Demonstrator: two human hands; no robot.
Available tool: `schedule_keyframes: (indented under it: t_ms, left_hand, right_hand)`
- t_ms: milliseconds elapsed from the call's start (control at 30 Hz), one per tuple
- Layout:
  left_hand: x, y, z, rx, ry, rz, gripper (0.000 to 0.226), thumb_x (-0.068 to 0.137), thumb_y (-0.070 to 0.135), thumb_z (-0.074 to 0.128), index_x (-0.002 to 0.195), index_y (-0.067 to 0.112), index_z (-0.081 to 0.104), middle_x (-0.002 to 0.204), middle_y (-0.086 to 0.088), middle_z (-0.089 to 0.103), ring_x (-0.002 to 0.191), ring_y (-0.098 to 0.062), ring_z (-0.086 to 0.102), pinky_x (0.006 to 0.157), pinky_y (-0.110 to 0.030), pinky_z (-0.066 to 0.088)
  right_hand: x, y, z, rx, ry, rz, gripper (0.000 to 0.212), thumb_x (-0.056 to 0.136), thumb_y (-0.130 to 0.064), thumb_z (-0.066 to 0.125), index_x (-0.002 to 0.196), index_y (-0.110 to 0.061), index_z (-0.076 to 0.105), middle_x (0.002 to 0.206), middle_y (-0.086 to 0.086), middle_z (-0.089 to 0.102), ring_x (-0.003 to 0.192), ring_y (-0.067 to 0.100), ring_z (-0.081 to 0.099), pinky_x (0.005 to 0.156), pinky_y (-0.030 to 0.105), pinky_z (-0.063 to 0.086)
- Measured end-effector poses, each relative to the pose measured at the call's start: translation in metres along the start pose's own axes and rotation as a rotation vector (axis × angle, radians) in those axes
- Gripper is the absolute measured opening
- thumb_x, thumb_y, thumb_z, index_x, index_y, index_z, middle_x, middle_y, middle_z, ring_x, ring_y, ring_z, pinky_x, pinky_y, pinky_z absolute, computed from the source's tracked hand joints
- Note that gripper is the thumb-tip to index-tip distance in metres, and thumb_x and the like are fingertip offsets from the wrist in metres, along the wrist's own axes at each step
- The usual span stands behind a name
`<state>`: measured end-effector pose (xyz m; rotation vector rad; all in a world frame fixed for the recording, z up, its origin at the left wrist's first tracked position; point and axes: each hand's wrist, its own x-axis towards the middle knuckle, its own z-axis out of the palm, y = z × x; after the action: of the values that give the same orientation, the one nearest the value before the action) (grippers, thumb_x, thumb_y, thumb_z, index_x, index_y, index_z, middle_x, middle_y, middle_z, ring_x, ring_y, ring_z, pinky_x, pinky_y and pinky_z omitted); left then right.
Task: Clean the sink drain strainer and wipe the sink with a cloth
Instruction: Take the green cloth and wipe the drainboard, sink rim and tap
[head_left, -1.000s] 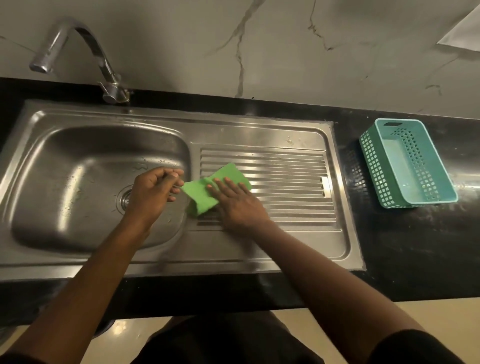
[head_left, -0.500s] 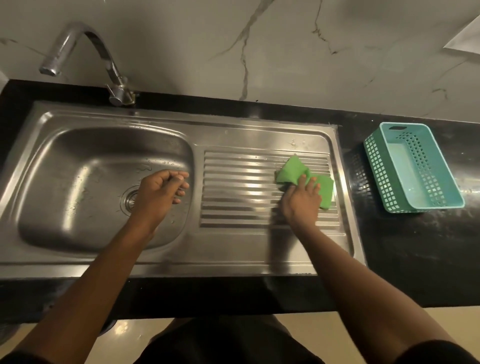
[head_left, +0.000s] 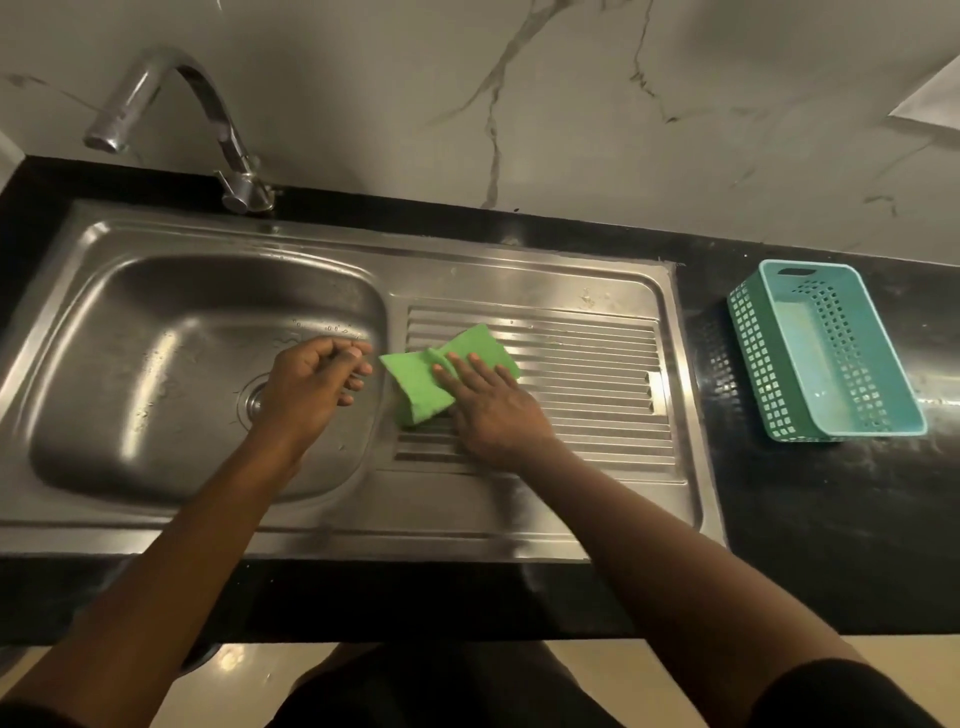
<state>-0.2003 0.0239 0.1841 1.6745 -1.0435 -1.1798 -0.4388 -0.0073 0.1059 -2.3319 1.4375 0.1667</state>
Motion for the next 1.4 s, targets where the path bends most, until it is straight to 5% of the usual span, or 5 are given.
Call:
schedule_keyframes:
  t_ms: [267, 467, 800, 1000, 1400]
  left_hand:
    - [-0.002, -0.004, 0.005, -0.018, -0.007, -0.01, 0.018, 0.102, 0.014, 0.059, 0.105, 0.018, 0.076, 0.095, -0.01, 0.076, 0.081, -0.017, 0.065, 0.072, -0.034, 0.054]
    - [-0.004, -0.007, 0.002, -0.024, 0.002, -0.021, 0.018, 0.102, 0.015, 0.059, 0.104, 0.019, 0.076, 0.095, -0.011, 0.076, 0.083, -0.019, 0.065, 0.074, -0.037, 0.053]
    - [-0.007, 0.005, 0.005, -0.047, 0.046, -0.028, 0.021, 0.103, 0.009, 0.056, 0.114, 0.004, 0.074, 0.097, -0.019, 0.074, 0.083, -0.025, 0.062, 0.071, -0.034, 0.051]
    - [-0.006, 0.005, 0.001, -0.066, 0.074, -0.031, 0.021, 0.103, 0.009, 0.056, 0.114, 0.004, 0.074, 0.099, -0.021, 0.073, 0.084, -0.025, 0.061, 0.07, -0.032, 0.051]
    - [-0.016, -0.002, -0.002, -0.064, 0.057, -0.042, 0.02, 0.103, 0.011, 0.057, 0.111, 0.012, 0.075, 0.099, -0.016, 0.074, 0.084, -0.02, 0.064, 0.074, -0.035, 0.053]
  right_hand:
    - [-0.081, 0.15, -0.032, 0.047, 0.098, 0.506, 0.061, 0.112, -0.04, 0.028, 0.168, -0.025, 0.01, 0.176, 0.008, 0.009, 0.162, 0.029, 0.01, 0.131, 0.047, 0.016]
    - [-0.037, 0.107, -0.026, 0.215, 0.196, 0.748, 0.061, 0.11, -0.034, 0.029, 0.166, -0.012, 0.018, 0.173, 0.022, 0.012, 0.159, 0.043, 0.013, 0.128, 0.056, 0.017]
    - [0.06, -0.076, -0.01, 0.162, 0.013, 0.21, 0.061, 0.107, -0.034, 0.037, 0.164, -0.016, 0.025, 0.173, 0.019, 0.015, 0.16, 0.041, 0.012, 0.128, 0.055, 0.018]
    - [0.048, -0.037, -0.01, 0.033, 0.0, 0.013, 0.063, 0.107, -0.036, 0.036, 0.166, -0.023, 0.021, 0.175, 0.005, 0.018, 0.161, 0.028, 0.015, 0.129, 0.05, 0.018]
    - [-0.06, 0.164, -0.04, 0.078, 0.107, 0.483, 0.059, 0.112, -0.034, 0.032, 0.167, -0.018, 0.019, 0.174, 0.014, 0.016, 0.161, 0.032, 0.016, 0.13, 0.048, 0.018]
